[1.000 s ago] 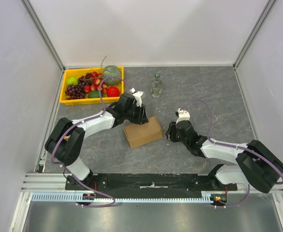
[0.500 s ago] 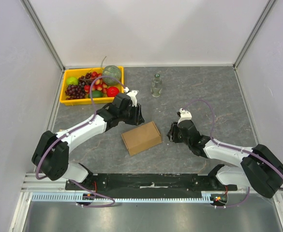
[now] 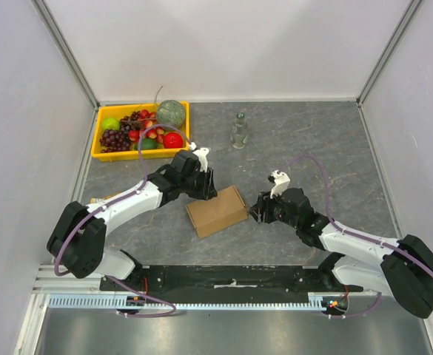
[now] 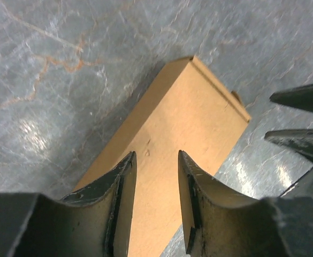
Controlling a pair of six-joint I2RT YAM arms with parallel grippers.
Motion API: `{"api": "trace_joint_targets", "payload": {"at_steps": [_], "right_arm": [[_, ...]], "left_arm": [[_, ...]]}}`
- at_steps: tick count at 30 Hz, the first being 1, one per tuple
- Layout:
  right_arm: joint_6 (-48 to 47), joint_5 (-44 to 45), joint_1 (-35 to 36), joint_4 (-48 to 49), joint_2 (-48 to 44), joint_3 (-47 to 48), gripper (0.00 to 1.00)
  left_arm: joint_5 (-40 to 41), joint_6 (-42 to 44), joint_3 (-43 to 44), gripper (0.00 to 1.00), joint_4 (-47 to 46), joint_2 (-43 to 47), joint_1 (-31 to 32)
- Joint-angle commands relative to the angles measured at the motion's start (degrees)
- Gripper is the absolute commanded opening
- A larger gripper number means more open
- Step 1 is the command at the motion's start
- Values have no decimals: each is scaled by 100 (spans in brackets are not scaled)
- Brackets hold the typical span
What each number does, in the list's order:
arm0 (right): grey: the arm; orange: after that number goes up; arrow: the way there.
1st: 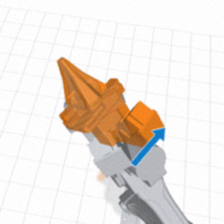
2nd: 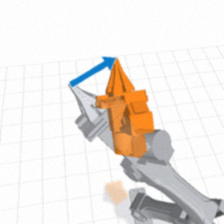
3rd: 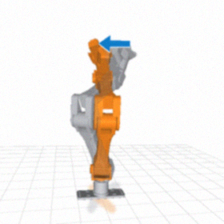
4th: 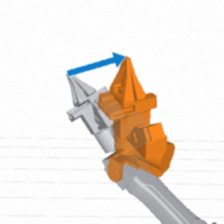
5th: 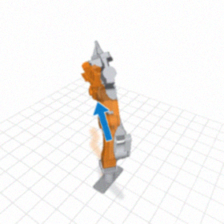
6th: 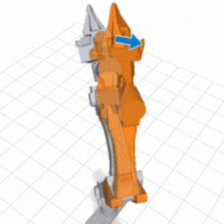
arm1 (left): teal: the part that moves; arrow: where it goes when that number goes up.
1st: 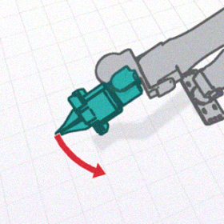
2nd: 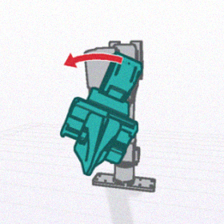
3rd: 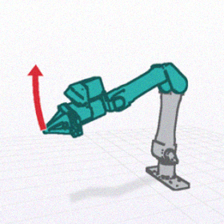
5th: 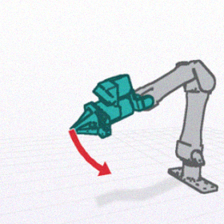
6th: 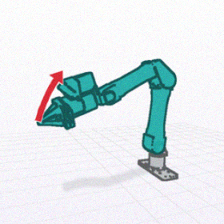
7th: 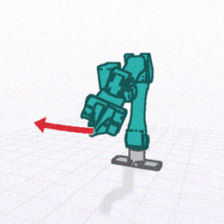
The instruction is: Fold the paper box
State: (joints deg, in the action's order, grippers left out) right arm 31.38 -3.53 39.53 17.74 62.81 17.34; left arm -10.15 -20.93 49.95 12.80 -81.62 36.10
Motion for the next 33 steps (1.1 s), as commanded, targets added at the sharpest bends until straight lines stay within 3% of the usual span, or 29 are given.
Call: {"api": "trace_joint_targets", "payload": {"at_steps": [1,8,12,16,21,33], "right_arm": [[-176,-166,-24,318,100,32,56],[290,573,-77,63,206,120,39],[290,730,-112,-331,214,330,38],[466,1135,-191,-614,355,437,45],[379,749,-323,-297,741,717,45],[18,-25,-367,-683,1981,1825,38]], "left_arm": [[-233,142,-380,43,-295,296,81],[338,-455,-978,34,-497,840,266],[567,-526,-1251,33,-576,1166,266],[541,-395,-1339,33,-673,1184,275],[409,-175,-1401,33,-902,1052,284],[128,133,-1251,33,-1165,771,442]]}}
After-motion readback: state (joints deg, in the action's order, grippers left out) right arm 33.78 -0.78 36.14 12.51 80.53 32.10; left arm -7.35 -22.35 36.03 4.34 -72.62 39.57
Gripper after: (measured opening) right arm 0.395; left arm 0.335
